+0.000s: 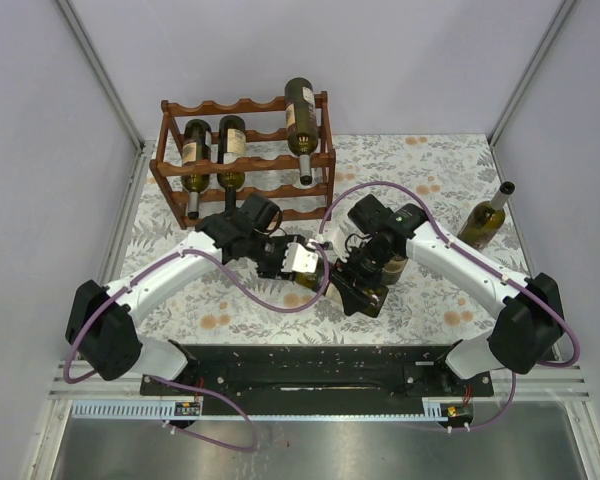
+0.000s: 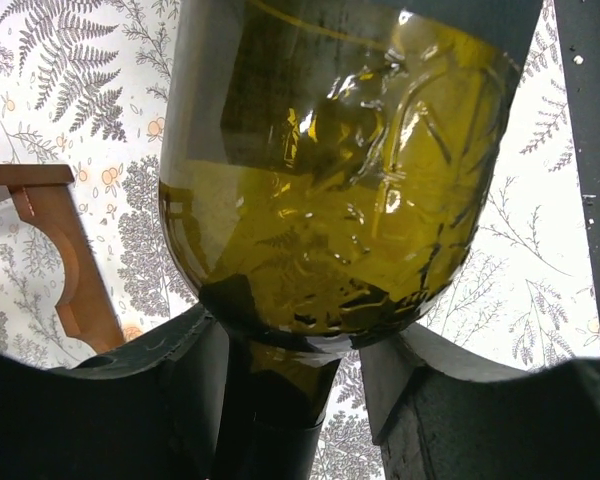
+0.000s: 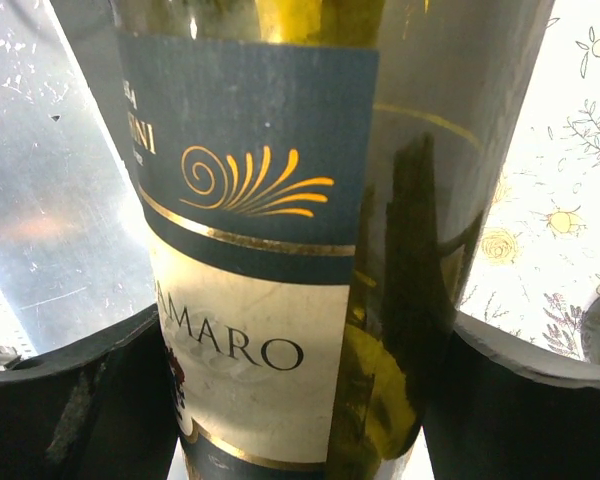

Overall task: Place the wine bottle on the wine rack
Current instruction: Place the wine bottle in the wine rack.

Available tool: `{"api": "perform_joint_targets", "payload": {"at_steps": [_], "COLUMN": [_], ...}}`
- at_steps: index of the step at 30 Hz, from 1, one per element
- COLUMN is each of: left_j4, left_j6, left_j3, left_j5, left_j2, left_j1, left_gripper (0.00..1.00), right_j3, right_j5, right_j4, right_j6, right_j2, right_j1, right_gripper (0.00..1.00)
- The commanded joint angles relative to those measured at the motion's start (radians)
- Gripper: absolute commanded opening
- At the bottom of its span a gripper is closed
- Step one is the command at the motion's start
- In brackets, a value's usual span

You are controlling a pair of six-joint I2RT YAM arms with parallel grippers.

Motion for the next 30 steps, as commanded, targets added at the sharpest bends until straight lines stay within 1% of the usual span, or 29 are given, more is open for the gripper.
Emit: {"api": "perform_joint_targets", "payload": {"at_steps": [1, 5, 8, 15, 18, 22, 26, 28, 29, 30], "left_j4": [0.048, -0.036, -0.081, -0.176, -0.203, -0.242, -0.250, -0.265, -0.266, -0.268], "left_j6": [0.041, 0.132, 0.172, 0.245, 0.259, 0.253, 0.218, 0.206, 0.184, 0.174], "left_j3": [0.012, 0.035, 0.058, 0.126, 0.136, 0.169, 0.186, 0.195, 0.195, 0.193], "left_j5": [-0.020, 0.019, 0.041, 0.029, 0.016, 0.045, 0.013, -0.008, -0.011, -0.007], "left_j2": [-0.040, -0.054, -0.057, -0.046, -0.051, -0.048, -0.059, -0.062, -0.060, -0.062], "left_j1": [-0.002, 0.015, 0.020, 0.020, 0.021, 0.023, 0.021, 0.021, 0.021, 0.021], "left_gripper": [0.00, 0.00, 0.00, 0.00, 0.00, 0.00, 0.00, 0.00, 0.00, 0.00], "right_j3": [0.070, 0.067, 0.067, 0.102, 0.109, 0.123, 0.128, 0.126, 0.126, 0.126], "right_j5": [-0.186, -0.186, -0.183, -0.215, -0.217, -0.223, -0.205, -0.203, -0.205, -0.203], "right_j4": [0.083, 0.059, 0.045, -0.024, -0.036, -0.053, -0.071, -0.070, -0.068, -0.062], "right_j6": [-0.073, -0.093, -0.104, -0.128, -0.131, -0.136, -0.141, -0.139, -0.138, -0.131], "right_j2": [-0.027, -0.027, -0.021, 0.013, 0.024, 0.041, 0.056, 0.058, 0.059, 0.061], "right_j1": [0.015, 0.015, 0.015, 0.013, 0.015, 0.015, 0.015, 0.015, 0.013, 0.015], "right_gripper": [0.00, 0.00, 0.00, 0.00, 0.00, 0.00, 0.00, 0.05, 0.11, 0.13]}}
